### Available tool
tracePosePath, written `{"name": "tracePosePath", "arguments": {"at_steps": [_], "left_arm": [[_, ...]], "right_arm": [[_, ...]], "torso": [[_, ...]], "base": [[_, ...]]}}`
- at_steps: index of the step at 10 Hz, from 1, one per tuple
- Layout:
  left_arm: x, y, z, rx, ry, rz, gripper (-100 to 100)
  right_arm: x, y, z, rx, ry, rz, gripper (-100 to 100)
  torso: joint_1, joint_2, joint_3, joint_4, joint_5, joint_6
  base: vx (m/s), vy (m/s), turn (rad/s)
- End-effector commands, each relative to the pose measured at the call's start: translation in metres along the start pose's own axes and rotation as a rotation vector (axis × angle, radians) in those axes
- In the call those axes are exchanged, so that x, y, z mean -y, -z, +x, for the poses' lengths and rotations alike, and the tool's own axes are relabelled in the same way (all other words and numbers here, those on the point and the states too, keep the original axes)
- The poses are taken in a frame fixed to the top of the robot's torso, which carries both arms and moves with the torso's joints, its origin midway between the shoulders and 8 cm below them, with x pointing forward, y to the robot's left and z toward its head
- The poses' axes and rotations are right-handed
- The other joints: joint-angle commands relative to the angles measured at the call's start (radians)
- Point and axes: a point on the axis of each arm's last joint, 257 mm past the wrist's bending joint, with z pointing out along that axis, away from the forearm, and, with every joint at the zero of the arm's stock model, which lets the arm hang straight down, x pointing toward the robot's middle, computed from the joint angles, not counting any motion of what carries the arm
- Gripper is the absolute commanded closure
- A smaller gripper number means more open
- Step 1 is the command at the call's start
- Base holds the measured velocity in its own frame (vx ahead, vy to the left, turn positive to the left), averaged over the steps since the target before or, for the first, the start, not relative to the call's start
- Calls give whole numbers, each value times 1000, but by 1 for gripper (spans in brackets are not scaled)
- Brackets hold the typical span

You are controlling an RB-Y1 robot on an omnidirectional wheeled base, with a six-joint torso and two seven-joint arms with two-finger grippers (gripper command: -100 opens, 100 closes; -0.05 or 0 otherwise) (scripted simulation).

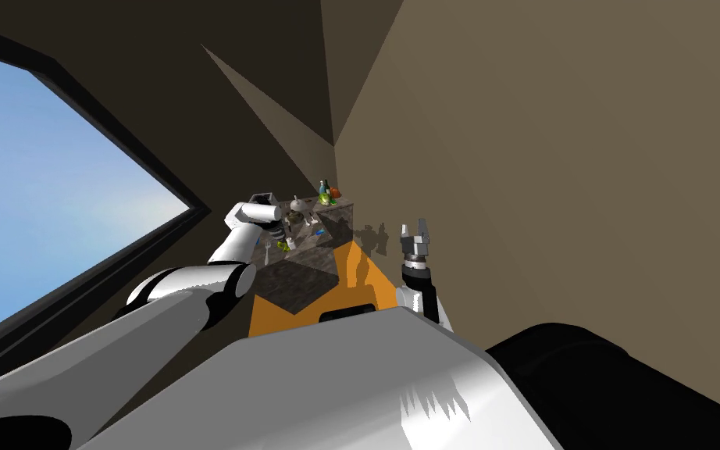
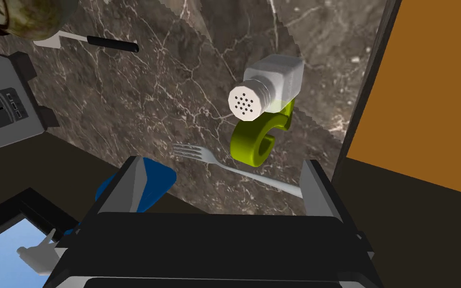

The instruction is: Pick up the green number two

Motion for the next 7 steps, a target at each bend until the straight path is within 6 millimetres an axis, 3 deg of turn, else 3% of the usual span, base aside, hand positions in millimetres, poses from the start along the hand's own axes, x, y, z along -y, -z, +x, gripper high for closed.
{"name": "tracePosePath", "arguments": {"at_steps": [1,2,7], "left_arm": [[-10,-4,-4,17,8,-49,-100],[-11,3,0,21,10,-77,-100],[-38,-1,-7,64,23,-208,-100]], "right_arm": [[0,0,0,0,0,0,0],[0,0,0,0,0,0,0],[0,0,0,0,0,0,0]], "torso": [[0,0,0,0,0,0],[0,0,0,0,0,0],[0,-1,0,0,0,0]], "base": [[24,32,-39],[34,34,-55],[32,36,-44]]}}
